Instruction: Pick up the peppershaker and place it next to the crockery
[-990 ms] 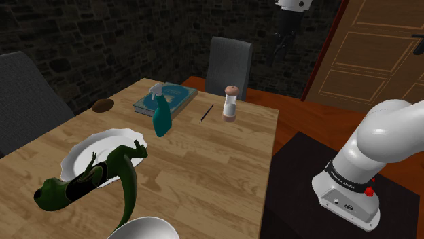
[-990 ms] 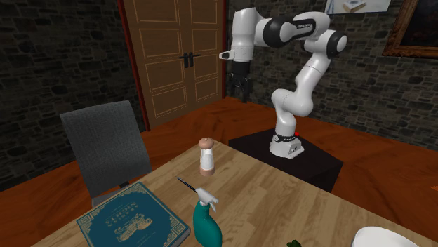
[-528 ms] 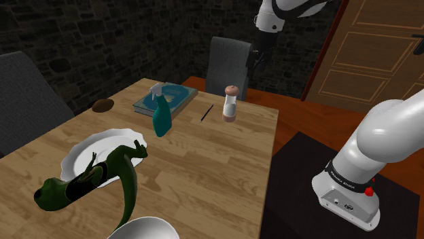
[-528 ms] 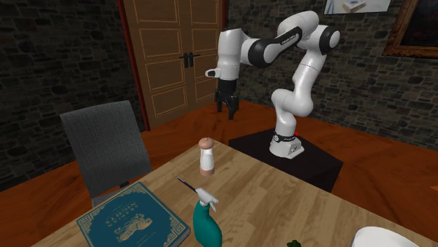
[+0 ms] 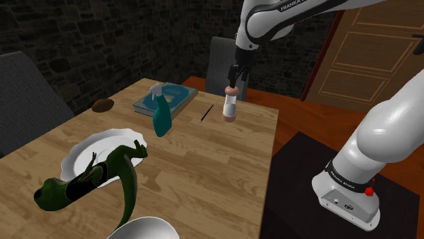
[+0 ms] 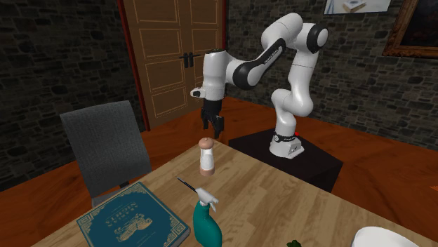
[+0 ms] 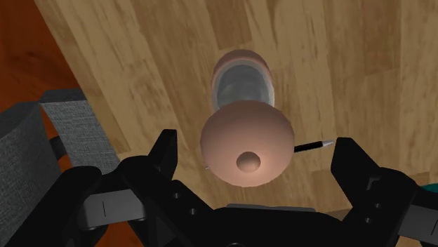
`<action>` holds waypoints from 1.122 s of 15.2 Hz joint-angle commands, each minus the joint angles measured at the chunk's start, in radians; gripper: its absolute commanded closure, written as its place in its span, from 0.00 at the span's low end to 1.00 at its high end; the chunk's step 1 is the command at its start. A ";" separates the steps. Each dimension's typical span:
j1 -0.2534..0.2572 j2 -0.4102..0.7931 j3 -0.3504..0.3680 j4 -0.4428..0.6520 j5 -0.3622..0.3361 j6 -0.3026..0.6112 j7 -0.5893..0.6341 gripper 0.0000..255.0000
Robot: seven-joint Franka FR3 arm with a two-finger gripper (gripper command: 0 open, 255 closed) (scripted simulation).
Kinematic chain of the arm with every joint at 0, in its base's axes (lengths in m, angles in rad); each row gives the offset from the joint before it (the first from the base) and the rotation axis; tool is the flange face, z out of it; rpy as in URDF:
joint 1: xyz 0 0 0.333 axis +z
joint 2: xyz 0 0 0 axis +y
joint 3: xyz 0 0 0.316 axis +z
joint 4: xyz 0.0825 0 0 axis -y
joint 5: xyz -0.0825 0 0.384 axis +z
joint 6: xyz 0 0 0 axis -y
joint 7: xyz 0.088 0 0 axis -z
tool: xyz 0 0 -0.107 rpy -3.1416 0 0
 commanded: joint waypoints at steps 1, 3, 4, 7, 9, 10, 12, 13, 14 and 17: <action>0.000 0.035 0.001 0.005 -0.004 0.033 -0.001 0.00; 0.000 0.049 0.002 -0.009 -0.005 0.060 0.000 0.00; 0.000 0.056 0.002 -0.015 -0.005 0.074 0.001 0.00; 0.000 0.085 0.003 -0.035 -0.008 0.122 0.003 0.00; 0.000 0.085 0.003 -0.035 -0.008 0.122 0.003 0.00; 0.000 0.085 0.003 -0.035 -0.008 0.122 0.003 0.00; 0.000 0.085 0.003 -0.035 -0.008 0.122 0.003 0.00; 0.000 0.085 0.003 -0.035 -0.008 0.122 0.003 0.00; 0.000 0.085 0.003 -0.035 -0.008 0.122 0.003 0.00; 0.000 0.084 0.003 -0.035 -0.008 0.122 0.003 1.00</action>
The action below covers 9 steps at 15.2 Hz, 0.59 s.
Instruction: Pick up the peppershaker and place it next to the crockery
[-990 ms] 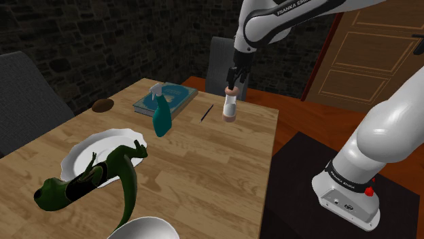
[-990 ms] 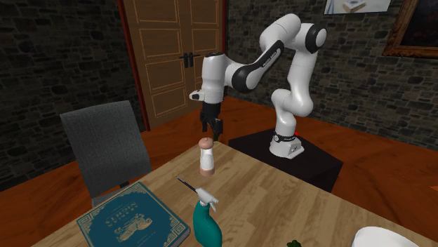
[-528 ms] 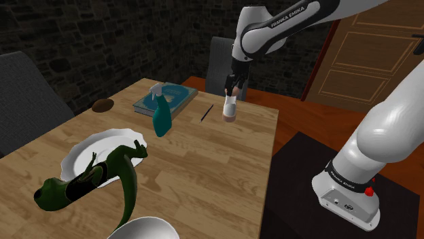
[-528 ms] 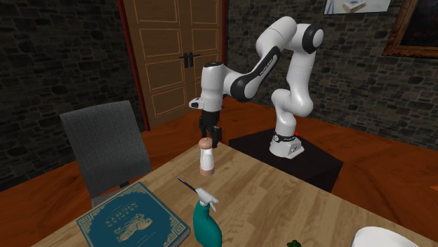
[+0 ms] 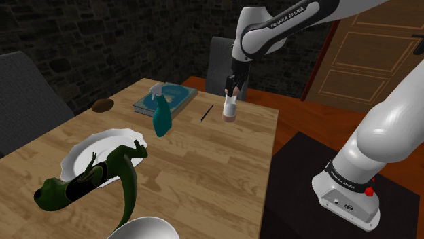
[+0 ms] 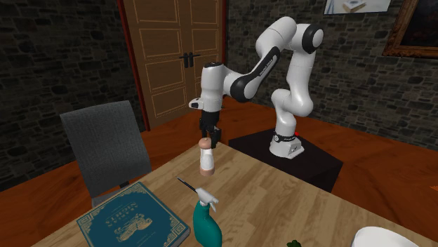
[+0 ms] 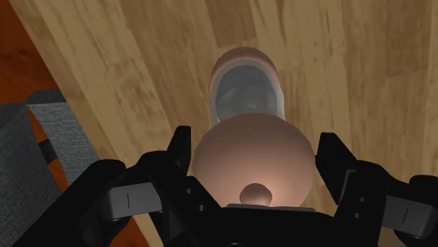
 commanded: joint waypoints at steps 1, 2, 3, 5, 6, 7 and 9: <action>0.000 0.000 0.000 0.000 0.000 0.000 0.000 1.00; 0.000 0.001 0.000 0.000 0.000 0.000 0.000 1.00; 0.000 0.001 0.000 0.000 0.000 0.000 0.000 1.00; 0.000 0.001 0.000 0.000 0.000 0.000 0.000 1.00; 0.000 0.001 0.000 0.000 0.000 0.000 0.000 1.00; 0.000 0.001 0.000 0.001 0.000 0.000 0.000 1.00; 0.000 -0.007 0.000 0.007 0.001 -0.014 0.000 1.00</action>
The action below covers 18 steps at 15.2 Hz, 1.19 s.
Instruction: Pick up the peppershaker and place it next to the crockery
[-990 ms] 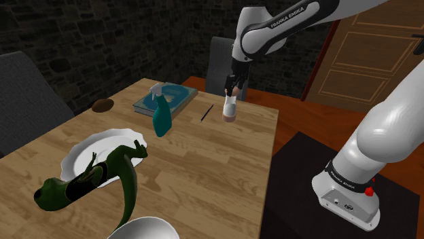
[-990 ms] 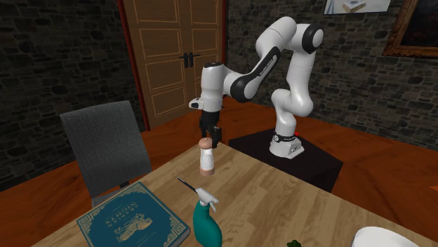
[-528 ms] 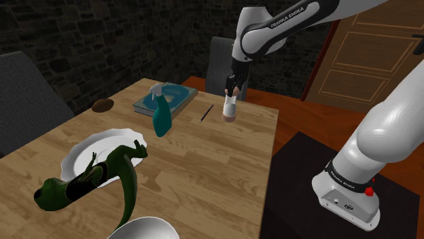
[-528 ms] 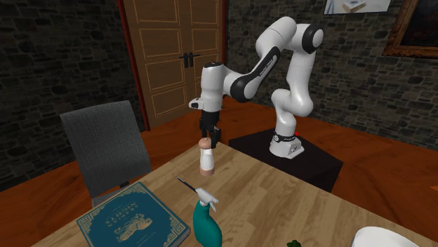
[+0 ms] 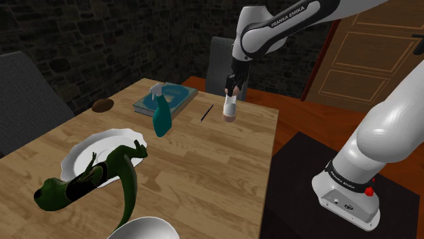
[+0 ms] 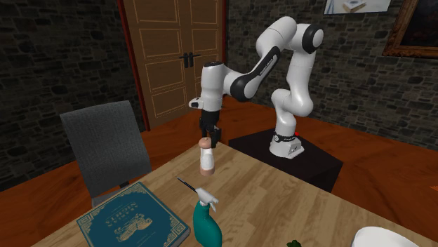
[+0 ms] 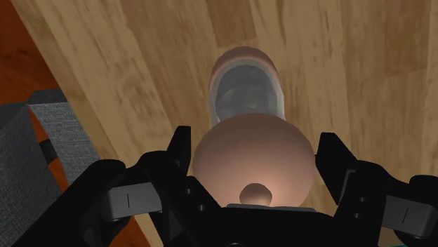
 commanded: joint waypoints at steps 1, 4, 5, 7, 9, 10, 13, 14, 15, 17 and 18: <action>0.000 -0.010 0.000 0.011 0.001 -0.021 0.000 1.00; 0.000 -0.028 -0.001 0.034 0.002 -0.063 -0.001 1.00; 0.000 -0.034 -0.001 0.042 0.003 -0.077 -0.002 1.00; 0.000 -0.045 -0.002 0.059 0.003 -0.104 -0.002 1.00; 0.000 -0.055 -0.002 0.077 0.004 -0.131 -0.003 1.00; 0.000 -0.059 -0.002 0.086 0.004 -0.145 -0.003 1.00; 0.000 -0.072 -0.003 0.114 0.005 -0.186 -0.003 1.00; 0.000 -0.075 -0.003 0.124 0.005 -0.199 -0.003 1.00; 0.000 -0.079 -0.003 0.134 0.005 -0.213 -0.003 1.00; 0.000 -0.085 -0.004 0.155 0.005 -0.240 -0.004 1.00; 0.000 -0.088 -0.004 0.166 0.005 -0.254 -0.004 1.00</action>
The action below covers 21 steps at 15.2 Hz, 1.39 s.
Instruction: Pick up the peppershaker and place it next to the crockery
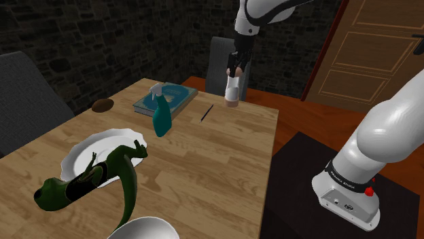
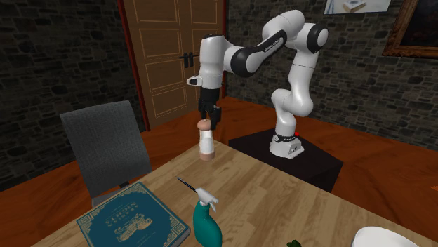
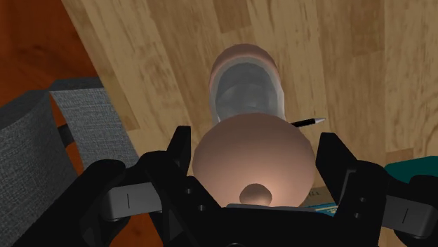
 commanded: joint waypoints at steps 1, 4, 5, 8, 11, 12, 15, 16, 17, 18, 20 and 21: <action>0.000 -0.007 -0.001 0.021 0.000 -0.028 -0.001 1.00; -0.001 -0.013 -0.001 0.055 0.000 -0.068 -0.001 1.00; -0.001 -0.015 -0.002 0.067 0.000 -0.082 -0.001 1.00; -0.001 -0.019 -0.002 0.103 0.000 -0.122 -0.001 1.00; -0.001 -0.021 -0.003 0.142 0.000 -0.163 -0.001 1.00; -0.001 -0.021 -0.003 0.155 0.000 -0.176 -0.001 1.00; -0.001 -0.020 -0.003 0.196 0.000 -0.216 0.000 1.00; -0.002 -0.020 -0.003 0.210 0.000 -0.230 0.000 1.00; -0.002 -0.019 -0.003 0.225 -0.001 -0.243 0.000 1.00; -0.002 -0.018 -0.004 0.239 -0.001 -0.257 0.000 1.00; -0.002 -0.015 -0.004 0.269 -0.001 -0.284 0.001 1.00; -0.002 -0.013 -0.004 0.285 -0.001 -0.298 0.001 1.00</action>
